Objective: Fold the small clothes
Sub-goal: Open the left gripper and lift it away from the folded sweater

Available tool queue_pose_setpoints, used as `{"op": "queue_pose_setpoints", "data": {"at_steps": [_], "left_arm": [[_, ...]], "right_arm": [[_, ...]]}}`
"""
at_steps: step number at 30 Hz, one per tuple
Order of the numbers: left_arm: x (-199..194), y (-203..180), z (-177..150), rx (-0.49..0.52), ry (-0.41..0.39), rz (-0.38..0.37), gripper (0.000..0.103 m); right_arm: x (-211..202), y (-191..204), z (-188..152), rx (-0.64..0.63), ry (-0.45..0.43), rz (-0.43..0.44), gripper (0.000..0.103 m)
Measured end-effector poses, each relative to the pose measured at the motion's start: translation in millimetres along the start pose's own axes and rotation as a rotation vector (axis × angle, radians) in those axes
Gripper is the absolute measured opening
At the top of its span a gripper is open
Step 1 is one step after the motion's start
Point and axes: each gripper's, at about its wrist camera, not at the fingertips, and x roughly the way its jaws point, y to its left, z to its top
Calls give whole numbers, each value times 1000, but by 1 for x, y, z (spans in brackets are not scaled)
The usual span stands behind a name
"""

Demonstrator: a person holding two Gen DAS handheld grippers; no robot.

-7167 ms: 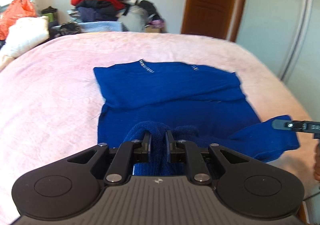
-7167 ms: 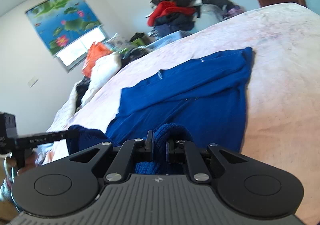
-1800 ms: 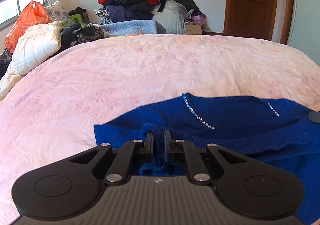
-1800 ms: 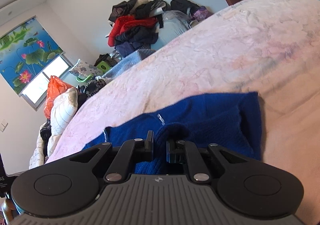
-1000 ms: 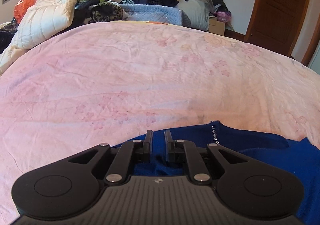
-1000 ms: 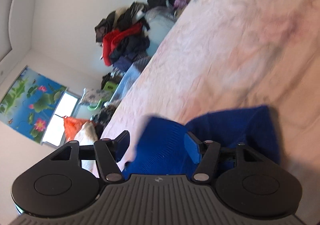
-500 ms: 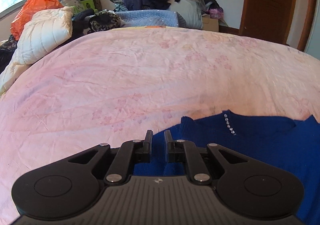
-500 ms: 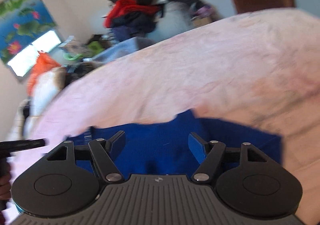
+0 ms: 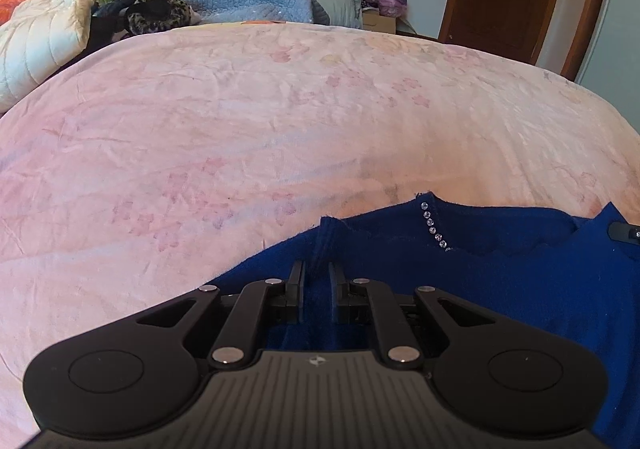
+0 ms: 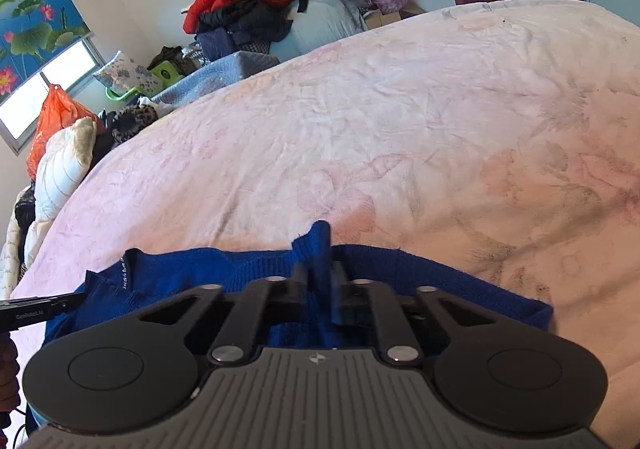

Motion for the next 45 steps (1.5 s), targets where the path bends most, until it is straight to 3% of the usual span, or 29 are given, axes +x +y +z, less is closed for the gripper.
{"op": "queue_pose_setpoints", "data": {"at_steps": [3, 9, 14, 17, 20, 23, 29, 33, 37, 39, 45], "left_arm": [[-5, -2, -2, 19, -37, 6, 5], [-20, -9, 5, 32, -143, 20, 3], [-2, -20, 5, 88, -111, 115, 3], [1, -23, -1, 107, -94, 149, 3], [-4, -24, -5, 114, -102, 162, 4], [-8, -24, -7, 110, -97, 174, 4], [-17, -26, -16, 87, -82, 181, 4], [-24, -27, -25, 83, -71, 178, 5], [-30, -25, -29, 83, -68, 180, 5], [-32, -25, -31, 75, -64, 175, 5], [-35, -27, -36, 83, -57, 182, 5]], "right_arm": [[-11, 3, -2, -35, -61, -13, 8], [-37, 5, 4, -99, -187, -80, 7], [-27, 1, 4, -126, -155, -161, 8], [-19, 0, -1, -143, -118, -207, 20], [-34, 7, -6, -169, -174, -248, 41], [-56, 23, -14, -232, -241, -252, 44], [-58, 53, -41, -372, -111, -162, 56], [-40, 46, -49, -353, -26, -221, 65], [-54, 44, -55, -304, -58, -204, 67], [-61, 48, -61, -318, -70, -191, 76], [-53, 46, -79, -366, -12, -225, 80]]}}
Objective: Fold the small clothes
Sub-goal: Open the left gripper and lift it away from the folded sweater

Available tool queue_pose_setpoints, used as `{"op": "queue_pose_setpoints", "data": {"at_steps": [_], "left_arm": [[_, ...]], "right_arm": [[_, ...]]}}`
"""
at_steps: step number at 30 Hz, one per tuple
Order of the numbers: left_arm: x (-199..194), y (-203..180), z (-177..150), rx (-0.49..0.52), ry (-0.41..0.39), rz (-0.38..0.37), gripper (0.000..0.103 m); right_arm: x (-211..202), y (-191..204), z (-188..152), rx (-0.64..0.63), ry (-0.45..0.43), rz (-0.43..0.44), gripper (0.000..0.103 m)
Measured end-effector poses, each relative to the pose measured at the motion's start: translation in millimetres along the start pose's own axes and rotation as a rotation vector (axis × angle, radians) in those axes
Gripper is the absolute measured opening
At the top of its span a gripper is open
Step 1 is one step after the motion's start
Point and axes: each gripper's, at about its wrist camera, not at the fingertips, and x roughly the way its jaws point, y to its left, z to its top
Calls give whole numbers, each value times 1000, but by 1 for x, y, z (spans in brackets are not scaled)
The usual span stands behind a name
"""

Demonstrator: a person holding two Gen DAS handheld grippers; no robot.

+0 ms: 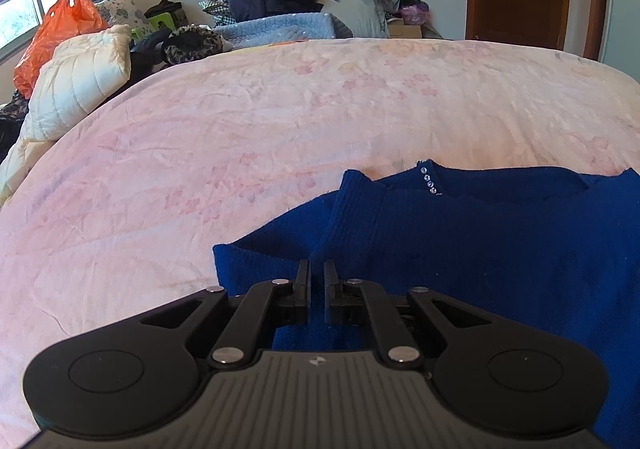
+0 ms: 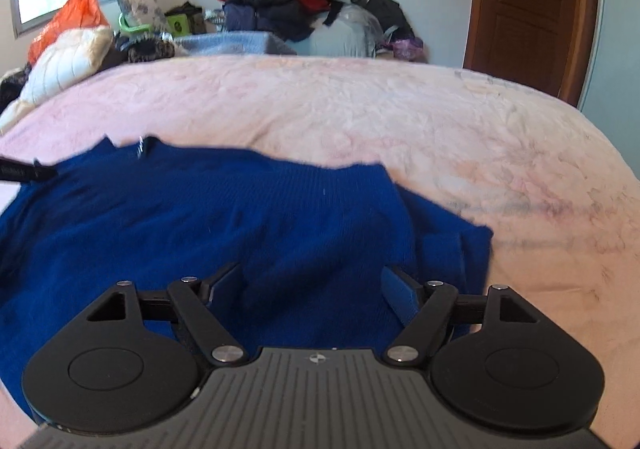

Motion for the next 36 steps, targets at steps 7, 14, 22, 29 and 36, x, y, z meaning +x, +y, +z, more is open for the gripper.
{"op": "queue_pose_setpoints", "data": {"at_steps": [7, 14, 22, 29, 36], "left_arm": [[-2, 9, 0, -29, 12, -8, 8], [-10, 13, -5, -53, -38, 39, 77], [-45, 14, -36, -39, -85, 32, 79], [-53, 10, -94, 34, -60, 78, 79], [-65, 13, -97, -4, -53, 59, 79]], "right_arm": [[-15, 4, 1, 23, -23, -1, 80], [-20, 15, -9, -12, -3, 20, 82], [-31, 18, -15, 10, -14, 38, 83], [-29, 18, -24, 2, 26, 29, 87], [-46, 44, -17, -36, -21, 82, 87]]}}
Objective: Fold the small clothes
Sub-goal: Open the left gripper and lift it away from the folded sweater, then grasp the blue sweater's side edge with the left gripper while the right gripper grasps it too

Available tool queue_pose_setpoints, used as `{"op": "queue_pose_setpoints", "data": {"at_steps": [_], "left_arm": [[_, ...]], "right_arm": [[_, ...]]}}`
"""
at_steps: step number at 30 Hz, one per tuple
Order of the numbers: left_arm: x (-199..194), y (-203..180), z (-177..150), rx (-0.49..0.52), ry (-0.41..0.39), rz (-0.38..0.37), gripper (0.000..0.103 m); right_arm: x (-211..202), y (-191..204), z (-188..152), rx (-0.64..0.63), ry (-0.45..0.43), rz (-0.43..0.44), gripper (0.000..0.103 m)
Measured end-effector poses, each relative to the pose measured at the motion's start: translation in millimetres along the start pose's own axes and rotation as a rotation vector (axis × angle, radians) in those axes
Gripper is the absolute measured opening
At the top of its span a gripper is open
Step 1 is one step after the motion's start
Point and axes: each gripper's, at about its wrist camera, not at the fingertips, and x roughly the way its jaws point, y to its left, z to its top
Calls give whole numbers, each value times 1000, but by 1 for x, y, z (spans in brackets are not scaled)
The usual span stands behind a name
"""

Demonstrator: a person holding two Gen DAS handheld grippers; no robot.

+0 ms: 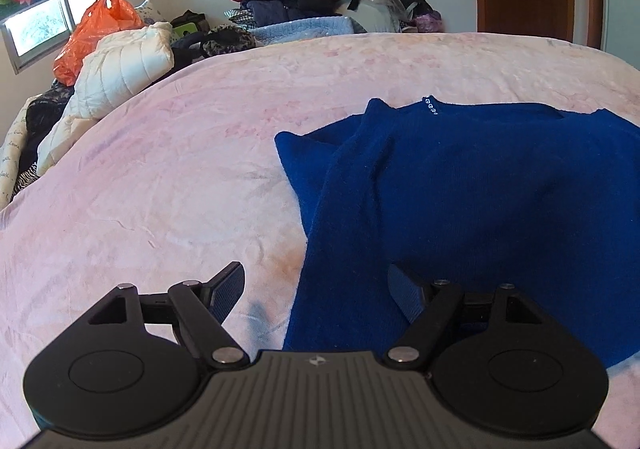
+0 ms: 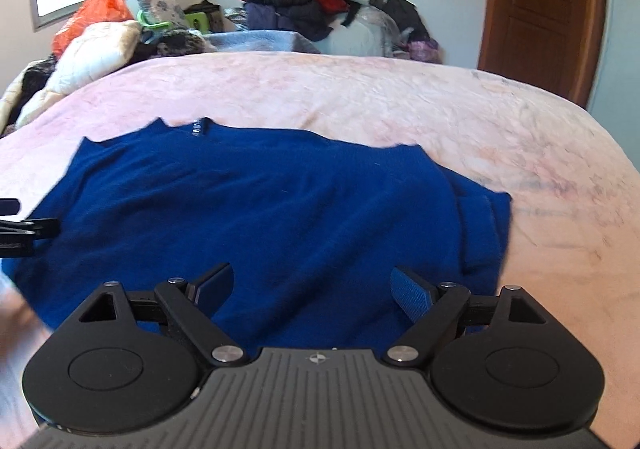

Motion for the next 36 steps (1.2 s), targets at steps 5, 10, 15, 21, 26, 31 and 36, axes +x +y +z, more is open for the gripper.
{"op": "queue_pose_setpoints", "data": {"at_steps": [5, 10, 15, 21, 26, 31, 36], "left_arm": [[-3, -1, -1, 6, -1, 0, 79], [-7, 3, 1, -9, -10, -2, 79], [-7, 8, 6, -21, -6, -17, 79], [-5, 11, 13, -22, -1, -15, 79], [-1, 14, 16, -28, 16, -23, 81], [3, 17, 18, -41, 34, -39, 82], [7, 21, 21, -49, 46, -39, 82]], "right_arm": [[-5, 25, 2, -36, -5, 48, 87], [-13, 49, 2, -78, -16, 79, 88], [-22, 75, 1, -161, -35, 79, 91], [-30, 109, -4, -290, -62, 87, 95], [-32, 139, -16, -446, -90, 58, 98], [-35, 159, -27, -537, -114, 65, 99], [-37, 175, -37, -591, -114, 81, 99]]}}
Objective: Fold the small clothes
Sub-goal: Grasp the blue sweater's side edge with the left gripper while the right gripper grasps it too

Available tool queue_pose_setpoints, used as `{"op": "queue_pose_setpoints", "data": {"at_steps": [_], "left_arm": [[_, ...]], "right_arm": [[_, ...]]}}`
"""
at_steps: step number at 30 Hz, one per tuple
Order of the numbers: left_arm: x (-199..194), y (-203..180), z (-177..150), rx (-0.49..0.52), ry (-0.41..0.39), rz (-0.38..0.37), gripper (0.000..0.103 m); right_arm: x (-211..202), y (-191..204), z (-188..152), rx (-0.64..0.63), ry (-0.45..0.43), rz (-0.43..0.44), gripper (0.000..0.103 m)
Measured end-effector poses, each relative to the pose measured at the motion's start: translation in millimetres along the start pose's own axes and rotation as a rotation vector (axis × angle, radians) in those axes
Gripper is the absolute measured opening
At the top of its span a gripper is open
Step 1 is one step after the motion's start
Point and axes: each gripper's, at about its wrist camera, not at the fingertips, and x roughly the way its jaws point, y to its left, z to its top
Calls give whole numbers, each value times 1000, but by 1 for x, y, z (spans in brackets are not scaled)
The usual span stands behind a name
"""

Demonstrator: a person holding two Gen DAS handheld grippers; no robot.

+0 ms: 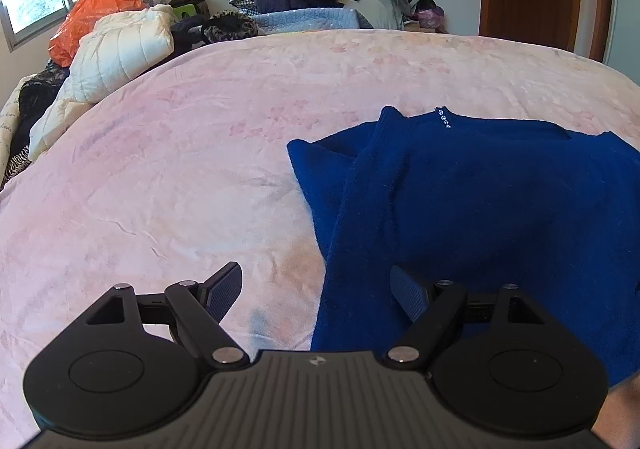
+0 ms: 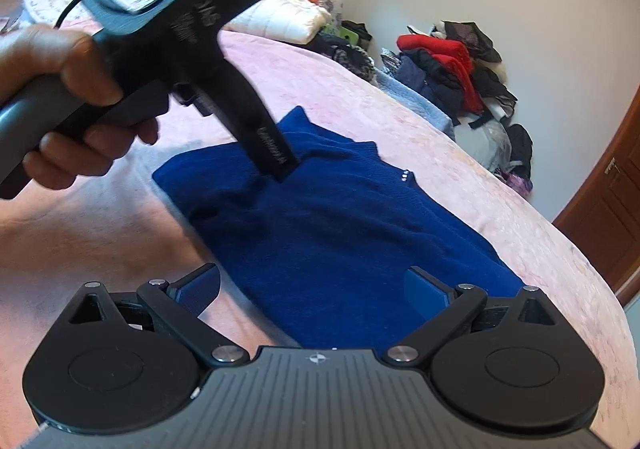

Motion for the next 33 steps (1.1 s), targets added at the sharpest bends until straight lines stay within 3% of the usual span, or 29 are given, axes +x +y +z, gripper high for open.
{"op": "queue_pose_setpoints", "data": {"at_steps": [10, 24, 33], "left_arm": [[14, 16, 11, -38, 25, -24, 82], [61, 51, 37, -220, 126, -308, 82], [62, 15, 53, -73, 62, -177, 82]], "right_arm": [[14, 23, 2, -69, 8, -17, 99], [41, 30, 11, -26, -7, -71, 101], [47, 41, 12, -73, -52, -128, 101]]}}
